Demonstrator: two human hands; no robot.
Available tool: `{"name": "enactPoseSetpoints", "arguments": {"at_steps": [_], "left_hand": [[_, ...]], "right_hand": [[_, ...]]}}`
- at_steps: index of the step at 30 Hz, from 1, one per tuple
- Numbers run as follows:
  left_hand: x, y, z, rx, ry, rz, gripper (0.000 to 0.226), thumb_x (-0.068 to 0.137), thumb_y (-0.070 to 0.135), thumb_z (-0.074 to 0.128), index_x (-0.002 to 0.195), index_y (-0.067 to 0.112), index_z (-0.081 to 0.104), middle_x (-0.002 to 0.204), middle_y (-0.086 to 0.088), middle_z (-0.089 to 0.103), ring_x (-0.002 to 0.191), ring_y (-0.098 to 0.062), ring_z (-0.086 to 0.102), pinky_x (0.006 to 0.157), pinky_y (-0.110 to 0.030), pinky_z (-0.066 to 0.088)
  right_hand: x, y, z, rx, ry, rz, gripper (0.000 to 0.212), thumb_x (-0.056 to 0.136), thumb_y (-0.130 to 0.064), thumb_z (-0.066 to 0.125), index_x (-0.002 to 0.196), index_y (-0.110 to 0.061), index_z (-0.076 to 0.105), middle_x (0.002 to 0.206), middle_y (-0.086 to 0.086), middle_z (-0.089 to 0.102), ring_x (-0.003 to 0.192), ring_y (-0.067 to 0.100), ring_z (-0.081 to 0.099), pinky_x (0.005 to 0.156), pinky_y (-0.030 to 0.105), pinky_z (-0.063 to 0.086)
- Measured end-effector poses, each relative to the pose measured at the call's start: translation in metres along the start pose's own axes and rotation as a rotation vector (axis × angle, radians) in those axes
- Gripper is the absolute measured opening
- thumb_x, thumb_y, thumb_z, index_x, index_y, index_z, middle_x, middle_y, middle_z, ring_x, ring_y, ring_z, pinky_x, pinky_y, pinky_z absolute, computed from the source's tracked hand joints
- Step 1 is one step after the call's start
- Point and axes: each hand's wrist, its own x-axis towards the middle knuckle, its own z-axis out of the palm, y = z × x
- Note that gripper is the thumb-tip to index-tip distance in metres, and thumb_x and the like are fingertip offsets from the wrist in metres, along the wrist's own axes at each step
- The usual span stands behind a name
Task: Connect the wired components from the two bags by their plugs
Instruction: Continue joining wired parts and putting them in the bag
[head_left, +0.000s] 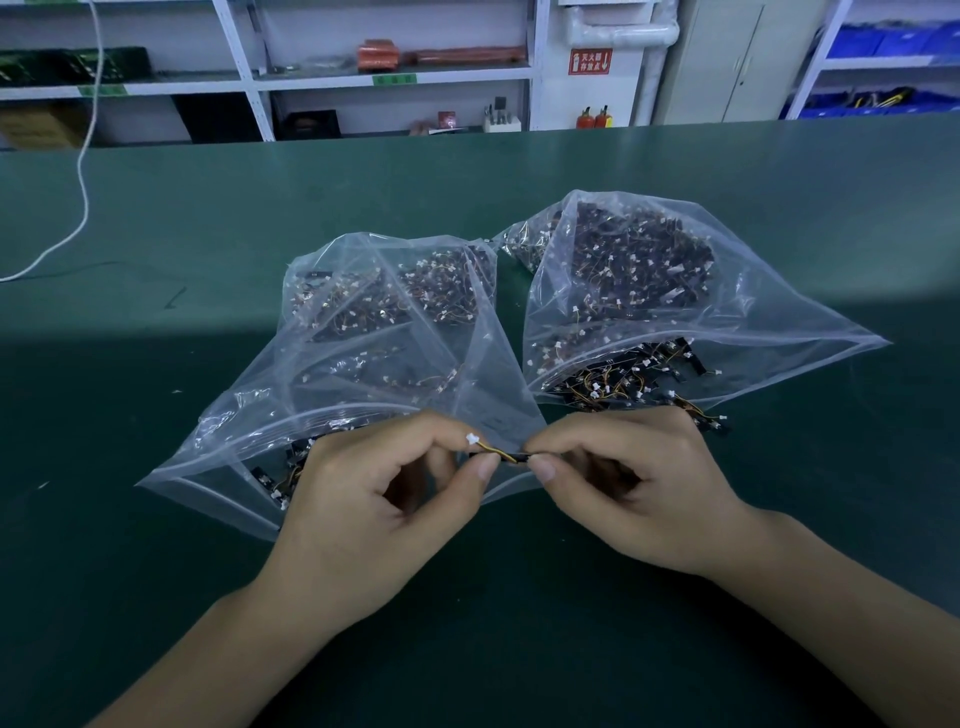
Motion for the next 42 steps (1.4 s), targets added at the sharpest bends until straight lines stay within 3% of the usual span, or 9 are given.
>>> {"name": "enactPoseSetpoints", "arguments": {"at_steps": [27, 30, 33, 38, 42], "left_hand": [[0.000, -0.002, 0.002, 0.032, -0.004, 0.016, 0.011, 0.098, 0.024, 0.073, 0.092, 0.017, 0.078, 0.064, 0.014, 0.053, 0.056, -0.007, 0.051, 0.060, -0.014, 0.038], [-0.001, -0.001, 0.002, 0.031, -0.016, 0.019, 0.015, 0.098, 0.030, 0.074, 0.090, 0.019, 0.078, 0.063, 0.011, 0.056, 0.056, -0.010, 0.055, 0.058, -0.015, 0.040], [-0.001, 0.000, 0.001, 0.031, -0.025, 0.027, 0.028, 0.100, 0.041, 0.071, 0.082, 0.019, 0.073, 0.063, 0.011, 0.058, 0.055, -0.010, 0.055, 0.057, -0.014, 0.040], [0.001, -0.001, -0.003, 0.085, -0.012, 0.051, 0.037, 0.101, 0.034, 0.069, 0.069, 0.016, 0.066, 0.062, 0.012, 0.055, 0.056, -0.009, 0.053, 0.059, -0.012, 0.037], [0.001, -0.003, -0.003, 0.096, -0.013, 0.059, 0.038, 0.101, 0.029, 0.068, 0.066, 0.015, 0.064, 0.061, 0.010, 0.055, 0.054, -0.013, 0.053, 0.053, -0.022, 0.040]], "right_hand": [[0.001, -0.004, 0.002, -0.038, -0.011, 0.037, 0.014, 0.096, -0.013, 0.067, 0.083, -0.010, 0.072, 0.066, -0.018, 0.042, 0.055, -0.003, 0.037, 0.060, 0.007, 0.028], [0.000, -0.003, 0.000, 0.034, -0.006, 0.048, 0.015, 0.095, -0.012, 0.063, 0.081, -0.010, 0.067, 0.062, -0.010, 0.049, 0.052, 0.003, 0.041, 0.055, 0.014, 0.030], [0.000, 0.001, -0.007, 0.075, 0.015, 0.095, 0.018, 0.094, -0.012, 0.055, 0.076, -0.013, 0.056, 0.056, 0.004, 0.046, 0.048, 0.020, 0.042, 0.048, 0.031, 0.033], [0.005, 0.019, -0.025, -0.072, 0.084, 0.201, 0.019, 0.090, -0.018, 0.050, 0.072, -0.021, 0.048, 0.055, -0.003, 0.043, 0.050, 0.015, 0.040, 0.050, 0.028, 0.032], [0.005, 0.038, -0.036, -0.347, 0.093, 0.367, 0.022, 0.087, -0.032, 0.047, 0.068, -0.021, 0.052, 0.052, -0.006, 0.045, 0.050, 0.018, 0.044, 0.054, 0.027, 0.029]]}}
